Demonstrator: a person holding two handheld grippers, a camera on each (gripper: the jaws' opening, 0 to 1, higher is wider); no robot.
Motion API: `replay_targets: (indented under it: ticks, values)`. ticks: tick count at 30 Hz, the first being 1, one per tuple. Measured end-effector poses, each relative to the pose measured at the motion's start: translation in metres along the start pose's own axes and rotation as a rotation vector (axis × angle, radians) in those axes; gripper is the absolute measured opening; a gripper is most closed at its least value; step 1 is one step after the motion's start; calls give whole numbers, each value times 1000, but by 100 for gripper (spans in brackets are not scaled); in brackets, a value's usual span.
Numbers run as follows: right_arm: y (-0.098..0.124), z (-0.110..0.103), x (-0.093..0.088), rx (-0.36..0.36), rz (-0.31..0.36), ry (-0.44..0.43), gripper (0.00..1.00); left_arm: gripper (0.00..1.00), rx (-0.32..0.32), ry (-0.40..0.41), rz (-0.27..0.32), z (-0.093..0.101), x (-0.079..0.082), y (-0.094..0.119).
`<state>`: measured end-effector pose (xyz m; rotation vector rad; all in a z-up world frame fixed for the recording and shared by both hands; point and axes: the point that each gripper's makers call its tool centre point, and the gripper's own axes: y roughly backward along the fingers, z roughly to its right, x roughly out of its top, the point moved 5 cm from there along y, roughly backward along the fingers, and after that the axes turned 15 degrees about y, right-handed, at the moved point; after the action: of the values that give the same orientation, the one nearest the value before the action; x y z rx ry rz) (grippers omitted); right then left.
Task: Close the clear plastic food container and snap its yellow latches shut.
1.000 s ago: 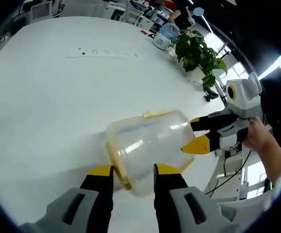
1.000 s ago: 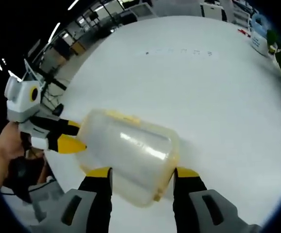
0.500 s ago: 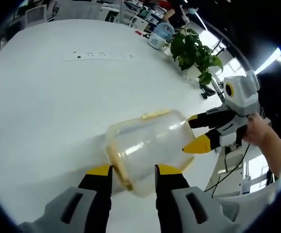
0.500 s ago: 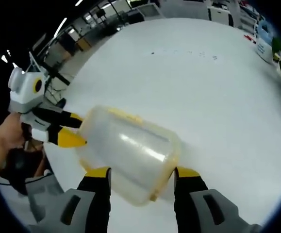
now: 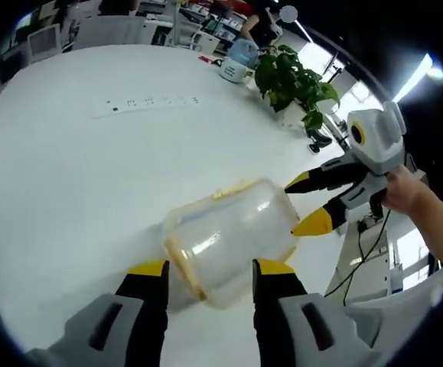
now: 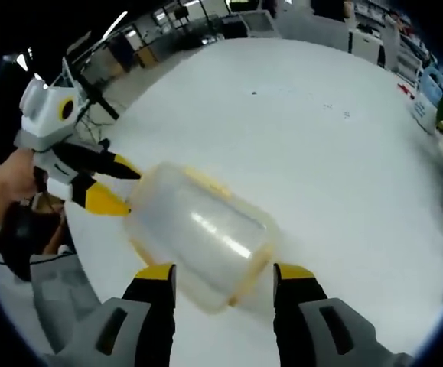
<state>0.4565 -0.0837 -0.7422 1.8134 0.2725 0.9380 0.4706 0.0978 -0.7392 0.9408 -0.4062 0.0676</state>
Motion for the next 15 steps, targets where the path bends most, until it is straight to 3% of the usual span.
replay_targets:
  ticks: [15]
  values:
    - [2, -2, 5, -14, -15, 88, 49, 44, 15, -55, -14, -1, 0, 8]
